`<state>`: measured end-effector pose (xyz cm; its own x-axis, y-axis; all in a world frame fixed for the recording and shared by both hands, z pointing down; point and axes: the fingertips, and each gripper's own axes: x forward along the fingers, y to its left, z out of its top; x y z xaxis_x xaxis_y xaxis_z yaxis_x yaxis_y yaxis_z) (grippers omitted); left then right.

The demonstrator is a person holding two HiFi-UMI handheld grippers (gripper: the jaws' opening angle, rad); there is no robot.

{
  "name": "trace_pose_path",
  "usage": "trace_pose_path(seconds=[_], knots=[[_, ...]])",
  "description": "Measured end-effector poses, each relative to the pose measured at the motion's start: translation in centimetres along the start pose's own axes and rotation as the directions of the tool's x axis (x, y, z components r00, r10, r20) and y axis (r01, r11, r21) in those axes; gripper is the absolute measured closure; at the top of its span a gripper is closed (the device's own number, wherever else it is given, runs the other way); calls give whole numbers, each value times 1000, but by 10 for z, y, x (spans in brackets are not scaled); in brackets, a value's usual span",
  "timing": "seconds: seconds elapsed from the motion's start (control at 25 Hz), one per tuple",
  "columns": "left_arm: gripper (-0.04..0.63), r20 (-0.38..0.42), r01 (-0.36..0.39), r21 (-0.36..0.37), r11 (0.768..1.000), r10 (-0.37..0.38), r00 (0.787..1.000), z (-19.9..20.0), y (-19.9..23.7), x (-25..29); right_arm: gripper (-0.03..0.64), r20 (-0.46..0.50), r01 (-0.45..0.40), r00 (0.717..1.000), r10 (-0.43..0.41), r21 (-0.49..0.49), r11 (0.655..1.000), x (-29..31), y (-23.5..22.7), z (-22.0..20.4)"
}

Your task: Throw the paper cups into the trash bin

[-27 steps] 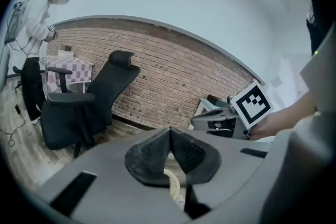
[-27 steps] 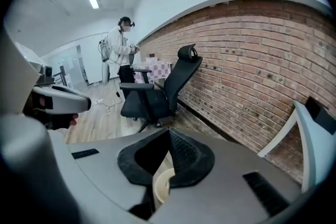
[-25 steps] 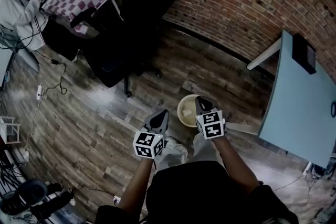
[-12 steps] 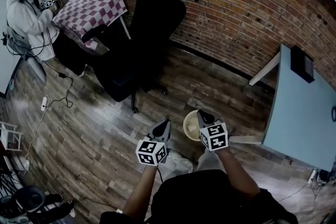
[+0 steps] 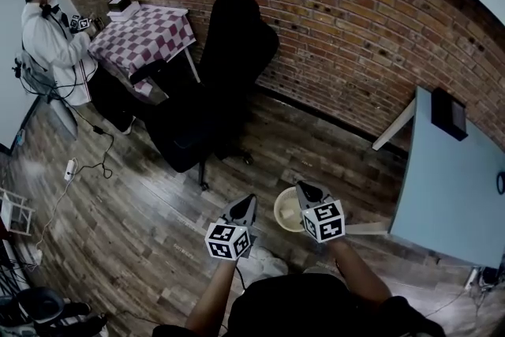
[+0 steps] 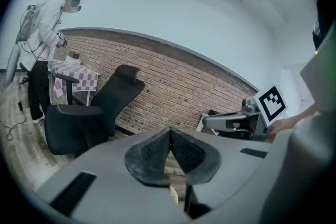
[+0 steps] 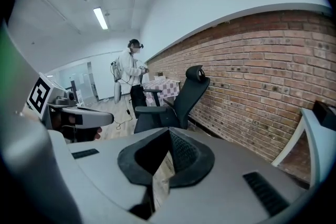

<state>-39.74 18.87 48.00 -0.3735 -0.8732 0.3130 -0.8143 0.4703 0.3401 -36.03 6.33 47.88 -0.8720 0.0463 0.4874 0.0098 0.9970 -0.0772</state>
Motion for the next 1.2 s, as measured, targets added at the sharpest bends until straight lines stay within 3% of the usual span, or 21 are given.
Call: trace_pose_path(seconds=[0.36, 0.72, 0.92, 1.2], knots=[[586, 63, -12, 62, 998, 8, 998, 29, -51, 5, 612, 110, -43, 993, 44, -12, 999, -40, -8, 35], [586, 177, 3, 85, 996, -18, 984, 70, -115, -2, 612, 253, -81, 964, 87, -34, 996, -93, -16, 78], [586, 214, 0, 103, 995, -22, 977, 76, -148, -9, 612, 314, -100, 943, 112, -52, 994, -125, -18, 84], [586, 251, -12, 126, 992, -20, 968, 81, -196, -24, 612, 332, -109, 934, 131, -85, 990, -168, -23, 77]])
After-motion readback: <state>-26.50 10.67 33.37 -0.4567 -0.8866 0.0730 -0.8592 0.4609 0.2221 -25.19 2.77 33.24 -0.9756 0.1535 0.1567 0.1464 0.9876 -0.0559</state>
